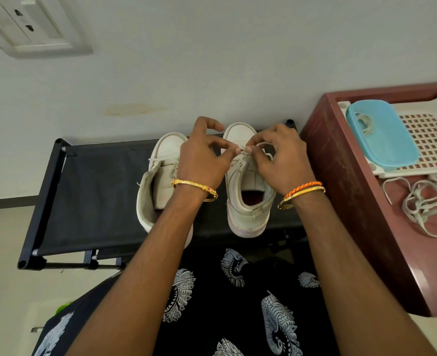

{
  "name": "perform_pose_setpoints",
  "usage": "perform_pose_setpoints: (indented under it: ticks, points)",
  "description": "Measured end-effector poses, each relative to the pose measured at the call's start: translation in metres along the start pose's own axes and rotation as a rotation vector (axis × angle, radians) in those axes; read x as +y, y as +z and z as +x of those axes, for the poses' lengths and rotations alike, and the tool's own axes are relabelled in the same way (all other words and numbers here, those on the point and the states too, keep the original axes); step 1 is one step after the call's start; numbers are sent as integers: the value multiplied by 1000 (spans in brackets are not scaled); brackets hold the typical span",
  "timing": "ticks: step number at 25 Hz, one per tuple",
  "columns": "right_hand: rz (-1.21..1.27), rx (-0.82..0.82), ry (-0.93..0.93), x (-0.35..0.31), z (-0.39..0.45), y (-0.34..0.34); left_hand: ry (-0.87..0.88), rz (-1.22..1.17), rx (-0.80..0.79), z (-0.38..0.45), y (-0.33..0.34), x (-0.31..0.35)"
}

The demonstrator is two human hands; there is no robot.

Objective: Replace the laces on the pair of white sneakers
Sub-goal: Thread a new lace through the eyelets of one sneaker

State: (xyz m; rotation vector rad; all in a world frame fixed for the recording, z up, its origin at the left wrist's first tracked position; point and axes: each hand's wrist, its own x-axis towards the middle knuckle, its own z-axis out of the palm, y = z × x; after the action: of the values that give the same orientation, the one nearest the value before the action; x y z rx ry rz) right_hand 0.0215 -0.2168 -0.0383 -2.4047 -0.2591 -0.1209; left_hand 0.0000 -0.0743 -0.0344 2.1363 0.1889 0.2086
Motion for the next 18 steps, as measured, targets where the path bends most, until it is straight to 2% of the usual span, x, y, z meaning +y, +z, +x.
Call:
perform_pose_setpoints:
  ticks: [3,6,10,13,18]
  points:
    - [-123,-14,94,3,-5,-2,30,193,-158,-5,3,-3]
    - [-105,-51,174,-1,-10,-3,85,263,-247,-10,4,-3]
    - [-161,-97,203,-9,-12,-1,-18,174,-322,-10,-2,-5]
    - [-105,-91,214,-15,-13,0,-96,87,-352,-11,-4,-8]
    - [-87,-111,241,-15,-14,7,-55,91,-379,-11,-6,-7]
